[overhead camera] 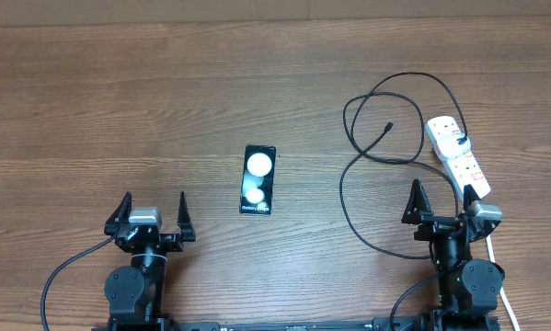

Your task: Plug charger to phone and switch on socket

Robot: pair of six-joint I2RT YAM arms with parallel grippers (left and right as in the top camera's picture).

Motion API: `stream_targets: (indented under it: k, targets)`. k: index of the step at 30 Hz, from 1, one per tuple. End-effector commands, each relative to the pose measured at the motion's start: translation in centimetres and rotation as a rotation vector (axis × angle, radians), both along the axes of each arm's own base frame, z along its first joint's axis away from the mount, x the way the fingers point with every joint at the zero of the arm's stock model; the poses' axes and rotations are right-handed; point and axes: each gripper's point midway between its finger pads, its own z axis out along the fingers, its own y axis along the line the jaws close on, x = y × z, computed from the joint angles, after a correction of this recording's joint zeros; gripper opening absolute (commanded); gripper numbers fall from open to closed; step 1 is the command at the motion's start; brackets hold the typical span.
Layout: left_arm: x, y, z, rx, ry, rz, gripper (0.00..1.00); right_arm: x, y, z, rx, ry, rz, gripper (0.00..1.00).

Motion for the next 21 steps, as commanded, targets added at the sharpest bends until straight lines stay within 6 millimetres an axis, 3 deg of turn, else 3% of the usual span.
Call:
stream_targets:
  k: [1,14,21]
  targets:
    - [0.0,0.1,0.1,0.018,-0.010,0.005,1.00,0.0,0.0,-0.1,-0.007,-0.007,0.000,1.00]
    - [-0.3,-1.4,0.3,-0.060,0.011,-0.073,0.99,0.0,0.0,-0.1,-0.007,-0.007,0.000,1.00]
    - [-1.6,-1.3,2.1,-0.061,0.068,-0.068,1.00,0.0,0.0,-0.1,-0.007,-0.007,-0.001,1.00]
